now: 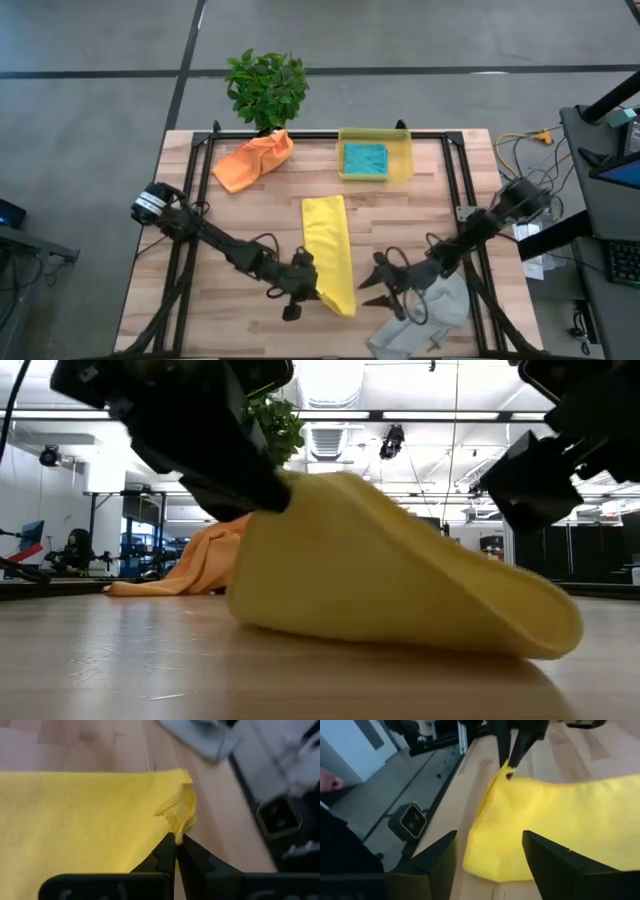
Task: Fold microfiber towels
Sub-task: Fold the yellow microfiber towel
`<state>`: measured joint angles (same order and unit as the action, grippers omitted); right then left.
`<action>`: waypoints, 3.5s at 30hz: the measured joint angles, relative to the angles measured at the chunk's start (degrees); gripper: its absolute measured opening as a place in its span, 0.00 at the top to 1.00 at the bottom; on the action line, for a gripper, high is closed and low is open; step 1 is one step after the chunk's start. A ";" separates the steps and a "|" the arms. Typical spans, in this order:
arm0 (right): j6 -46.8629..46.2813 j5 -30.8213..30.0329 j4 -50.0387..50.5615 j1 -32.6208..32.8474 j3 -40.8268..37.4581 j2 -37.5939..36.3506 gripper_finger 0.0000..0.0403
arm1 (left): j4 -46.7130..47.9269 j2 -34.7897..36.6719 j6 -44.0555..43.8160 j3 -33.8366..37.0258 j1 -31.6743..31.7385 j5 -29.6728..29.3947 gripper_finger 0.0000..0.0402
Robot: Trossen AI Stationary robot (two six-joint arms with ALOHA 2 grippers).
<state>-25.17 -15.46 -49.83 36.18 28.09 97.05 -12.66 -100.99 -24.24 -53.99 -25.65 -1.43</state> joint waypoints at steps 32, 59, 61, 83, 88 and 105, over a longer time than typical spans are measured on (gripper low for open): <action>-2.91 -11.77 14.48 -0.90 7.47 5.54 0.41 | -36.07 0.00 -21.96 20.65 1.77 -8.63 1.00; -8.07 -1.65 22.60 -1.77 11.34 1.00 0.97 | -36.25 2.51 -15.62 20.57 1.73 -0.77 1.00; -7.99 1.61 22.71 -1.75 12.48 0.49 0.97 | -36.10 3.13 -14.29 20.42 1.41 1.59 1.00; -7.19 12.20 44.60 -9.78 23.51 -1.29 0.97 | -22.07 6.84 -7.17 18.79 -3.67 -7.03 1.00; -4.40 13.23 47.97 -14.04 22.25 -2.95 0.97 | -17.10 10.22 -4.05 18.96 -3.15 -12.68 1.00; 6.26 16.27 52.52 -27.27 19.09 -6.30 0.97 | -13.44 14.74 0.69 20.65 5.58 -22.97 1.00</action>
<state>-18.92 0.81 2.69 8.92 47.18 90.75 -26.10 -86.26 -23.55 -33.34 -20.07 -24.40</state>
